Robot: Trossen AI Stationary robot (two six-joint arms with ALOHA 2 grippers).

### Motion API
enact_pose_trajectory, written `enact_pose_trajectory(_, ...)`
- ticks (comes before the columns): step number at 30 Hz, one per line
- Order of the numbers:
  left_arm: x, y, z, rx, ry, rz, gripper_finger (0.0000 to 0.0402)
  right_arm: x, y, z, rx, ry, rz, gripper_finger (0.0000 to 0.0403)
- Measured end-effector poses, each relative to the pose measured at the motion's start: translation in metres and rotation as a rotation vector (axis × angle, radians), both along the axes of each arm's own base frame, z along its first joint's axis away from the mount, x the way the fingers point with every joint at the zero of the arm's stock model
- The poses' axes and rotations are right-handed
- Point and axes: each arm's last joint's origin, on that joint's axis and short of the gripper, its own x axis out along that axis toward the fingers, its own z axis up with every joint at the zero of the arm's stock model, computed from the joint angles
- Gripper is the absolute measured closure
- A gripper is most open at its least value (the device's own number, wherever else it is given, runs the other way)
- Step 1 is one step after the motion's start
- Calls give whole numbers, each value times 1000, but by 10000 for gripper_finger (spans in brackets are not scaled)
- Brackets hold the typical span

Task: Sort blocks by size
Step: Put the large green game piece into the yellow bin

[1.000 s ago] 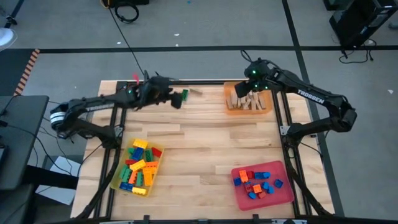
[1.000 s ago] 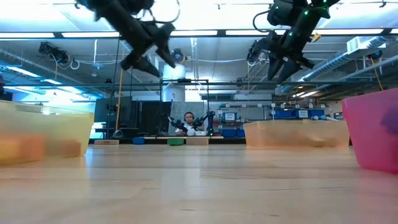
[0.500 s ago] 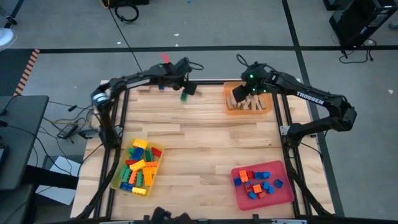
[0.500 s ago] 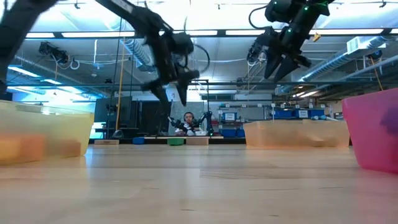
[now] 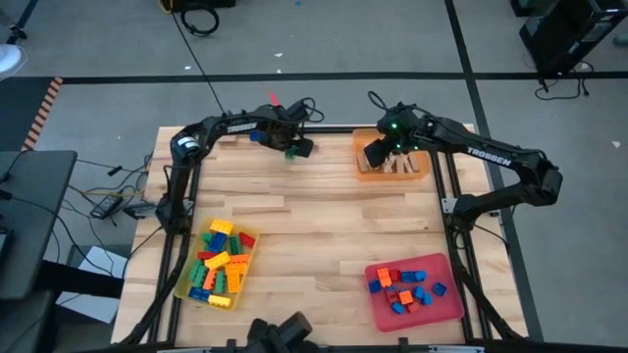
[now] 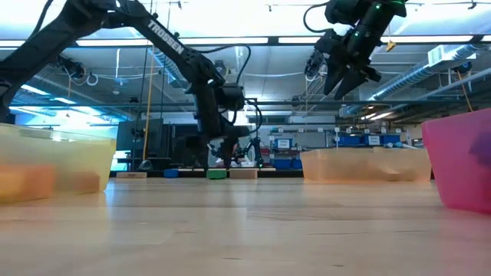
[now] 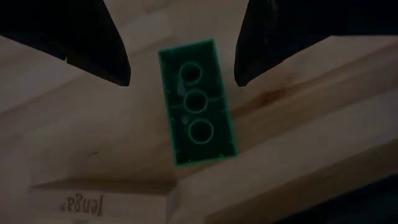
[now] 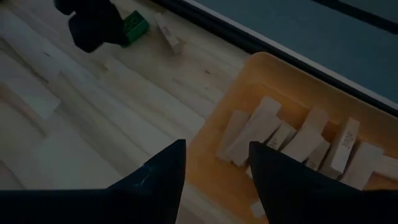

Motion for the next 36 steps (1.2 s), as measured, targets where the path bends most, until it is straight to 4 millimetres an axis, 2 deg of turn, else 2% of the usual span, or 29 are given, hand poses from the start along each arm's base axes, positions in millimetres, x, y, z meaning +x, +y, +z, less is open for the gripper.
enact_pose_trajectory(10,5,4,-24,3,40,6,120,0,0,0,-9,8,14,213)
enact_pose_trajectory(13,5,5,-25,12,51,10,154,0,0,0,-11,9,17,212)
enact_pose_trajectory(19,5,6,-20,32,80,-21,260,0,0,0,-12,11,20,213)
enact_pose_trajectory(22,5,6,-13,32,112,-82,265,0,0,0,-13,11,21,213)
enact_pose_trajectory(26,3,-4,12,92,175,-119,265,0,1,0,-28,22,10,214)
enact_pose_trajectory(31,-1,-30,62,172,113,-194,265,2,6,-1,-6,20,5,215)
enact_pose_trajectory(36,-20,-66,117,244,79,-258,265,4,20,-4,18,76,6,214)
